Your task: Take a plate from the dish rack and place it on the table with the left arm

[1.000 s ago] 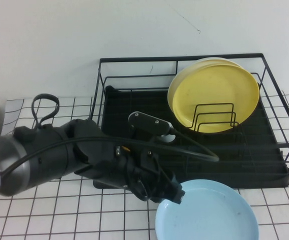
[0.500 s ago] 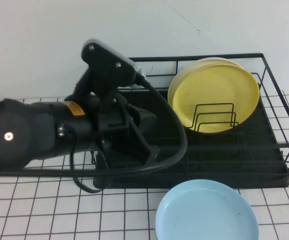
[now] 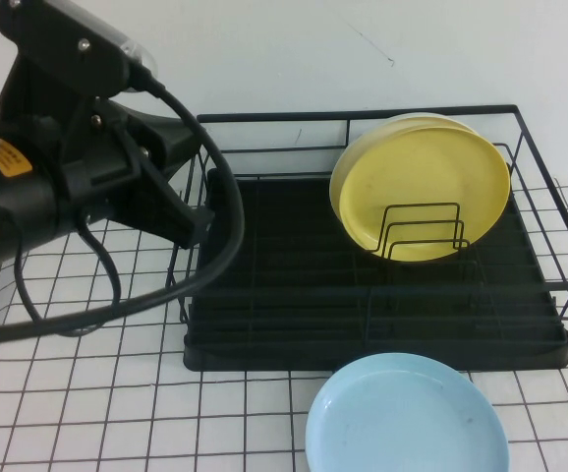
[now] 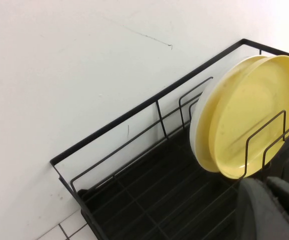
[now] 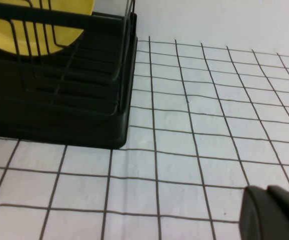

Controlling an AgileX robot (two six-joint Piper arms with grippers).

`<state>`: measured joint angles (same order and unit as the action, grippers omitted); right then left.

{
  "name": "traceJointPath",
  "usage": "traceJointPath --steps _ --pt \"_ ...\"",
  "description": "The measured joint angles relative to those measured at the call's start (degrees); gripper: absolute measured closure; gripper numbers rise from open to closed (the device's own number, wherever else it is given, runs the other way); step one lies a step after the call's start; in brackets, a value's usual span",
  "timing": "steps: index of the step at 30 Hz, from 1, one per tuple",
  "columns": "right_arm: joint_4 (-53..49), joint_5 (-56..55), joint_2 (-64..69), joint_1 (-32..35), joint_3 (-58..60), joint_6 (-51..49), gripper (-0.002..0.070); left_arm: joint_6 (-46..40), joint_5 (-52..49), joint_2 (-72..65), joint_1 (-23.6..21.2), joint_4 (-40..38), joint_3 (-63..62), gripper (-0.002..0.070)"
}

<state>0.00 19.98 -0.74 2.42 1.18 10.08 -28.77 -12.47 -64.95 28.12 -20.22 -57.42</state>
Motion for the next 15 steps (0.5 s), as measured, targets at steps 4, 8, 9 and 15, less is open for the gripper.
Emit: traceJointPath --steps 4,8,9,15 --pt "0.0 0.0 0.0 0.0 0.0 0.0 0.068 0.0 0.0 0.0 0.0 0.0 0.1 0.0676" --pt "0.0 0.0 0.0 0.0 0.0 0.0 0.068 0.0 0.0 0.0 0.0 0.0 0.3 0.0676" --pt "0.0 0.0 0.0 0.0 0.0 0.0 0.068 0.0 0.0 0.0 0.0 0.0 0.3 0.0676" --pt "0.0 0.0 0.0 0.0 0.0 0.0 0.068 0.0 -2.2 1.8 -0.4 0.0 0.3 0.0676"
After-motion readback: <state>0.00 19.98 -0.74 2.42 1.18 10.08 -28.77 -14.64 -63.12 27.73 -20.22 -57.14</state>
